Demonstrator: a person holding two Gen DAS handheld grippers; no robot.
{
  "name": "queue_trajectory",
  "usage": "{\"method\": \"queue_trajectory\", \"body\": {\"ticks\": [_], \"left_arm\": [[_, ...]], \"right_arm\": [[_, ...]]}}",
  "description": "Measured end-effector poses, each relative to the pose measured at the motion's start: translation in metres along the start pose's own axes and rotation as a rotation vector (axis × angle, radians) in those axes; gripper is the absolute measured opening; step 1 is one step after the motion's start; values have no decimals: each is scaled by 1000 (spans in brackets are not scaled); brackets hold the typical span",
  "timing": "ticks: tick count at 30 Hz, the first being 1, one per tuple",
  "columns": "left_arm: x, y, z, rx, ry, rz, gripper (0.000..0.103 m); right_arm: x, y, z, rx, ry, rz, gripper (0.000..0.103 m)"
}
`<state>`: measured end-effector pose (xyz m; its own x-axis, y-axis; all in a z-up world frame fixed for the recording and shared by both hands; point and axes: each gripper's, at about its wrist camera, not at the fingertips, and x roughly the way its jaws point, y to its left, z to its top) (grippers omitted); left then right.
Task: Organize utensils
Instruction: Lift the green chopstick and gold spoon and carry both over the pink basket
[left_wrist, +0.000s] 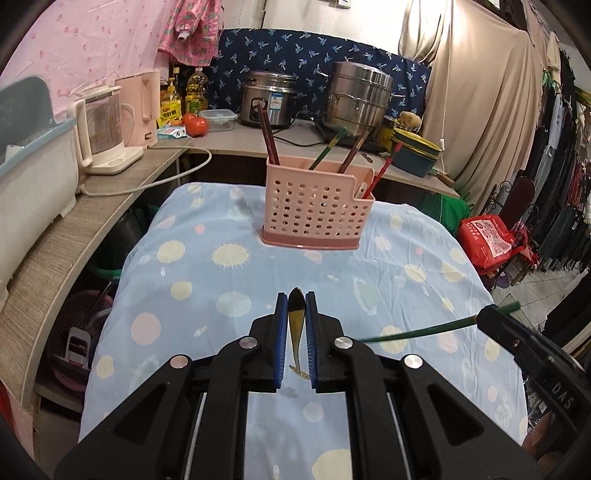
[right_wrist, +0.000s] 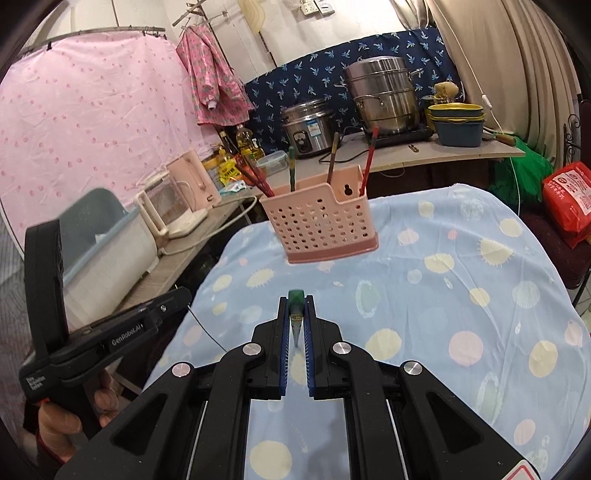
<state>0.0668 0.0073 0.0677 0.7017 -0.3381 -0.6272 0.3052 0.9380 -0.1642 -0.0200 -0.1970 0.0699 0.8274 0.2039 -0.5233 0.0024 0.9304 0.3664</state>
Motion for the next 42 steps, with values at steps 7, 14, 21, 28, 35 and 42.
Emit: {"method": "queue_trajectory", "body": {"ticks": [7, 14, 21, 28, 35, 42], "left_arm": [[8, 1, 35, 32, -28, 8, 9], [28, 2, 78, 55, -49, 29, 9], [44, 0, 135, 77, -96, 44, 9], [58, -6, 201, 93, -172, 52, 9], [100, -4, 224, 82, -155, 38, 9], [141, -4, 215, 85, -100, 39, 9]], "right_arm": [[10, -7, 48, 10, -43, 17, 7], [29, -8, 96, -3, -89, -4, 7], [47, 0, 163, -26, -185, -29, 7], [72, 0, 233, -1, -278, -37, 7], [120, -12, 249, 47, -282, -35, 7], [174, -32, 225, 92, -183, -31, 7]]}}
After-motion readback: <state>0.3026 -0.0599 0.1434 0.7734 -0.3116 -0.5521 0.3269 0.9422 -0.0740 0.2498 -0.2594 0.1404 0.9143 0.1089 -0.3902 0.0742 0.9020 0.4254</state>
